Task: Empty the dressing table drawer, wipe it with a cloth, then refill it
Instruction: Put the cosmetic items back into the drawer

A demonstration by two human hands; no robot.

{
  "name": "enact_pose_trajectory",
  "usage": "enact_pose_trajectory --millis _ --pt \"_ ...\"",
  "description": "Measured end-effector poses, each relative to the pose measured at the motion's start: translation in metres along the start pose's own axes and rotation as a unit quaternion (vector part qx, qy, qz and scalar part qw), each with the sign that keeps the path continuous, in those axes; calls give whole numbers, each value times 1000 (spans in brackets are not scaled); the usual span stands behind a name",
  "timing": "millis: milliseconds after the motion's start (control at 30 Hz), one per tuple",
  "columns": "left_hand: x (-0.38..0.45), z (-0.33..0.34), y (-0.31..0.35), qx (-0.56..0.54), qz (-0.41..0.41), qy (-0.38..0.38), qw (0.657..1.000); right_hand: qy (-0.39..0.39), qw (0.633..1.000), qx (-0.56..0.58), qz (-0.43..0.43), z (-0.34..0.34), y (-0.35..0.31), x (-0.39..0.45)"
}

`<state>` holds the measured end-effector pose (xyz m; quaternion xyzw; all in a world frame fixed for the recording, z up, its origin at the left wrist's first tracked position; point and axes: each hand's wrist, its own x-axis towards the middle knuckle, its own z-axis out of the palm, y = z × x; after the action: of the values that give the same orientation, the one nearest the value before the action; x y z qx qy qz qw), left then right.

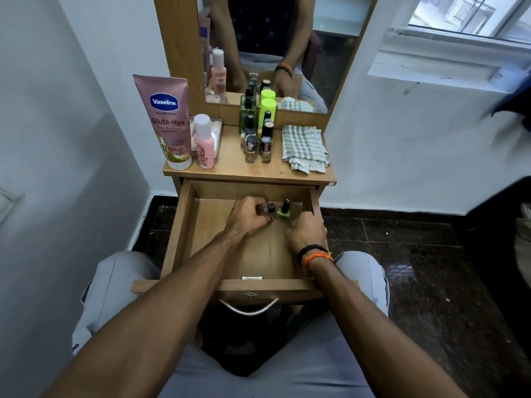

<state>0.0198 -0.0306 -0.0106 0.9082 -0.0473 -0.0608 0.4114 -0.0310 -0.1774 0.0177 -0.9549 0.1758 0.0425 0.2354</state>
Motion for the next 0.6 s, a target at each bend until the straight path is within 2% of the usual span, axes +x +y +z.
enact_pose_trajectory --millis 200,367,600 --pt "6 0 -1 -62 17 -46 997 -135 980 -66 -128 2 6 -7" --pt "4 -4 -10 -114 -1 -33 993 -206 945 -138 -214 -2 2 -9" --pt "5 -10 -23 -127 -12 0 992 -222 926 -186 -243 9 1 -3"
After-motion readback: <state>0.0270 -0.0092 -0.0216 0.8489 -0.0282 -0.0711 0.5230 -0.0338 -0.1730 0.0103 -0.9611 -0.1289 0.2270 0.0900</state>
